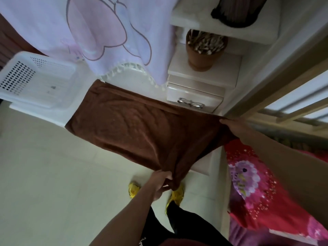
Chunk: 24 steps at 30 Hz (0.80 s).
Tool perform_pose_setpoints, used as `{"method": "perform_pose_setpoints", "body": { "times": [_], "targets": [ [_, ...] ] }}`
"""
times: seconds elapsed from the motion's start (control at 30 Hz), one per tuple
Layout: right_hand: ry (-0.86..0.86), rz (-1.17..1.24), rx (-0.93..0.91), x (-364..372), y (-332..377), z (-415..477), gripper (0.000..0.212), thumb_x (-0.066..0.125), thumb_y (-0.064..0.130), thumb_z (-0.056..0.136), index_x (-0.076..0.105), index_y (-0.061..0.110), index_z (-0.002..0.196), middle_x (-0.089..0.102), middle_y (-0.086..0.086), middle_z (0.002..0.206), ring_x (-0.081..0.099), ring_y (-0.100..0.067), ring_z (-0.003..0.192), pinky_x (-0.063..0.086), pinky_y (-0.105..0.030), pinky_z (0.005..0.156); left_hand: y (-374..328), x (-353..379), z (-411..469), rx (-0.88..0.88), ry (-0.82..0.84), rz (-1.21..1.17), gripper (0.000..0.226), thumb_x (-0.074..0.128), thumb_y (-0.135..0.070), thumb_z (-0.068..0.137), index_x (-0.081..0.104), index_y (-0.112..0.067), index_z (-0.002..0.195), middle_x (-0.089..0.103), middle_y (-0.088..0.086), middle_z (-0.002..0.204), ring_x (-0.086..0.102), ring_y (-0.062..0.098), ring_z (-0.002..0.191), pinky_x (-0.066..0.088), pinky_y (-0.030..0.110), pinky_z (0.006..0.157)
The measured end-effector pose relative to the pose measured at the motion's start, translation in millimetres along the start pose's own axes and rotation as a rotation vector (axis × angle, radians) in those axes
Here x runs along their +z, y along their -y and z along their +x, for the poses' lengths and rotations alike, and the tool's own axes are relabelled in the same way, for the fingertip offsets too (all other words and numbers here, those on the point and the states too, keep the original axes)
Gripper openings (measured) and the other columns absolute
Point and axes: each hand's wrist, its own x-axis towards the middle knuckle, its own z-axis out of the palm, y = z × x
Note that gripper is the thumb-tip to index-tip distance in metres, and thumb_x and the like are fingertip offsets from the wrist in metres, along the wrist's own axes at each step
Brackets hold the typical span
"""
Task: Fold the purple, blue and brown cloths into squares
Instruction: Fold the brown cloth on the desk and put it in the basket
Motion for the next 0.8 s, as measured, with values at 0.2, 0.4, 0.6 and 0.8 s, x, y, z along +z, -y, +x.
{"method": "perform_pose_setpoints", "body": {
  "times": [0.2, 0.4, 0.6, 0.8],
  "targets": [
    [0.027, -0.022, -0.128, 5.2, 40.9, -34.5, 0.021, 0.076, 0.028, 0.079, 0.071, 0.008, 0.084, 0.07, -0.014, 0.084, 0.068, -0.027, 0.074, 0.057, -0.034, 0.072, -1.6, -0.6, 3.1, 0.048, -0.112, -0.302, 0.039, 0.066, 0.007, 0.075, 0.061, 0.005, 0.113, 0.068, 0.025, 0.109, 0.066, 0.042, 0.1, 0.058, 0.042, 0.07],
    [0.237, 0.107, -0.193, 36.6, 86.9, -56.1, 0.008, 0.072, 0.013, 0.082, 0.066, 0.017, 0.078, 0.061, -0.006, 0.071, 0.06, -0.016, 0.059, 0.053, -0.021, 0.05, -14.7, -24.2, -1.7, 0.03, -0.389, -0.164, 0.066, 0.058, 0.008, 0.08, 0.035, -0.014, 0.138, 0.051, 0.026, 0.127, 0.063, 0.044, 0.095, 0.056, 0.049, 0.063],
    [0.402, 0.303, -0.078, 80.9, 143.4, -65.7, 0.008, 0.071, 0.014, 0.082, 0.066, 0.017, 0.077, 0.061, 0.001, 0.067, 0.057, -0.005, 0.048, 0.037, -0.014, 0.036, -53.9, -67.6, -42.2, -0.137, -0.195, 0.054, 0.015, 0.054, -0.01, 0.085, 0.064, -0.004, 0.075, 0.052, 0.007, 0.065, 0.039, 0.011, 0.032, 0.029, 0.013, 0.034],
    [0.609, 0.423, -0.101, 118.4, 186.1, -76.0, 0.03, 0.036, -0.009, 0.092, 0.06, 0.008, 0.098, 0.069, -0.005, 0.087, 0.07, -0.014, 0.08, 0.052, -0.021, 0.065, -91.3, -112.6, -70.5, -0.063, -0.099, 0.078, 0.032, 0.049, -0.031, 0.09, 0.045, -0.017, 0.061, 0.044, 0.002, 0.054, 0.027, 0.009, 0.038, 0.016, 0.014, 0.04]
  ]
}}
